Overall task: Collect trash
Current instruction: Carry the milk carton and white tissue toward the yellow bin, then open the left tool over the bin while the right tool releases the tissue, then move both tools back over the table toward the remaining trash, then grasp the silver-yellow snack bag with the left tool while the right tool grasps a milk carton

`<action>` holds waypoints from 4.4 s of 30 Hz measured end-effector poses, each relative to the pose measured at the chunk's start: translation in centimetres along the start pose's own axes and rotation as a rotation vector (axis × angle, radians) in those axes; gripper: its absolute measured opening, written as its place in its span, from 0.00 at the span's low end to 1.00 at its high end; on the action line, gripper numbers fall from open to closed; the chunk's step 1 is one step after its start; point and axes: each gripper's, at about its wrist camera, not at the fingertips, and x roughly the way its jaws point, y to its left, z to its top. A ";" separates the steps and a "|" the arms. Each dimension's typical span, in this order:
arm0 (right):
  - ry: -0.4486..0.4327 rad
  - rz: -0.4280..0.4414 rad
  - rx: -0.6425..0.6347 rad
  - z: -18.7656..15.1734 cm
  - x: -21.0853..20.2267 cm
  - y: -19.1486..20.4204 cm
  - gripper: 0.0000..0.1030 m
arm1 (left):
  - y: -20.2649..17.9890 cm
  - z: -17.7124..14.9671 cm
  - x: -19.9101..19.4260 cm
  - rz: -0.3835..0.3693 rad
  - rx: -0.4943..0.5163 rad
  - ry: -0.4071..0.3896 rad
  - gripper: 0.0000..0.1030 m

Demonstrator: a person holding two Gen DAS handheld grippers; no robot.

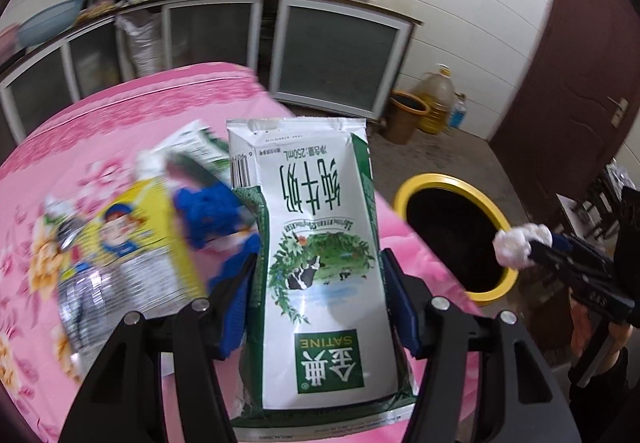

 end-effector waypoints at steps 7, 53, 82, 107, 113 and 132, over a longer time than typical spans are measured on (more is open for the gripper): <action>-0.034 -0.121 0.066 0.9 -0.2 -4.5 0.49 | -6.2 1.9 3.3 -0.084 0.091 0.025 0.55; 0.092 -0.336 0.348 -0.4 3.4 -14.8 0.68 | -15.4 4.8 12.9 -0.207 0.055 0.071 0.92; -0.022 -0.035 -0.005 4.2 5.8 4.1 0.72 | 9.9 -3.4 -6.8 0.182 -0.005 -0.094 0.92; 0.262 0.139 -0.408 12.5 23.1 20.4 0.72 | 19.6 -6.4 -1.6 0.104 -0.132 0.122 0.92; 0.403 0.159 -0.405 13.6 28.1 21.5 0.74 | 20.1 -6.0 0.2 0.067 -0.148 0.164 0.92; 0.540 0.080 -0.433 12.2 35.1 22.0 0.55 | 21.2 -4.0 3.9 0.029 -0.214 0.193 0.42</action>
